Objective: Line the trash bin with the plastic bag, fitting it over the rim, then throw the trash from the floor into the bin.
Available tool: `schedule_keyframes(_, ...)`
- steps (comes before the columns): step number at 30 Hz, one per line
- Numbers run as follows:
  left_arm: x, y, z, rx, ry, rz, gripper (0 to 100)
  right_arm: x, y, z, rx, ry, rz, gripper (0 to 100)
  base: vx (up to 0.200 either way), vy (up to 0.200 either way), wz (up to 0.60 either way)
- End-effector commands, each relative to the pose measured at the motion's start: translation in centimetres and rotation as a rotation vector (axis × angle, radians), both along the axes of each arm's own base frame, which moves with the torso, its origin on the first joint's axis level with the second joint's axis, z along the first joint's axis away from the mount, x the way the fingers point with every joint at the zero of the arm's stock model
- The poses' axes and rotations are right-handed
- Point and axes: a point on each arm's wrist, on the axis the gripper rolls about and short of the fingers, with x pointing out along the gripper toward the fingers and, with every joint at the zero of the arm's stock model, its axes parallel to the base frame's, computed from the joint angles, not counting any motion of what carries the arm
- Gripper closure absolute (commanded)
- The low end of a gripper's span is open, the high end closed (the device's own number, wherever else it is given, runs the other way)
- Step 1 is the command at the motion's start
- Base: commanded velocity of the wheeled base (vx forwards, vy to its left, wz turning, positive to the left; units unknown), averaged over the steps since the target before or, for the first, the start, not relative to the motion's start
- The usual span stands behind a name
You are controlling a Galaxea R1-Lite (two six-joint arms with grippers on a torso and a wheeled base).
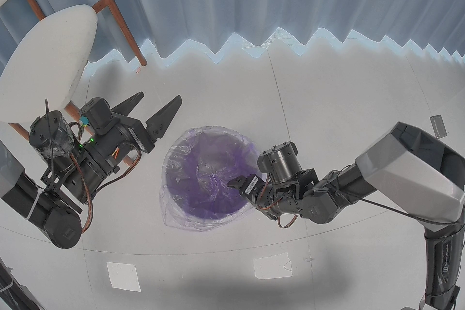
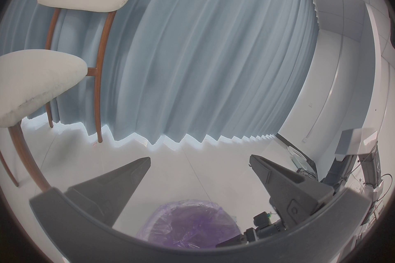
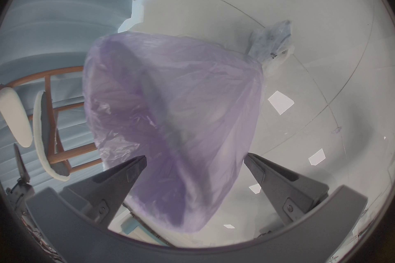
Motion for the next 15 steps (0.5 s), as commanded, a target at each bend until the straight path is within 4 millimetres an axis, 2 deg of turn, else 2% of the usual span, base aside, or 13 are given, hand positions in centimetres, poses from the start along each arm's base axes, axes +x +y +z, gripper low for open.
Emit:
schedule_keyframes(1,-0.1,0.0,0.0,-0.001,0.001,0.0,0,0.8,0.4,-2.1,-0.025,0.017,-0.009,0,0.0,0.0,0.0)
schedule_keyframes(5,0.0,-0.1,-0.1,0.001,0.005,-0.001,0,0.9,0.5,-1.7,-0.018,0.009,-0.012,0,0.0,0.0,0.0)
schedule_keyframes(6,0.0,-0.1,-0.1,0.001,0.005,-0.001,0,0.9,0.6,-1.8,-0.021,0.011,-0.013,100,0.0,0.0,0.0)
schedule_keyframes(11,0.0,0.0,0.0,-0.002,0.0,0.002,0,0.8,0.4,-1.4,-0.027,0.005,-0.014,100,0.0,0.0,0.0)
schedule_keyframes(15,-0.1,0.0,0.1,-0.002,-0.002,0.005,0,0.5,0.3,0.3,-0.069,-0.071,0.004,100,0.0,0.0,0.0)
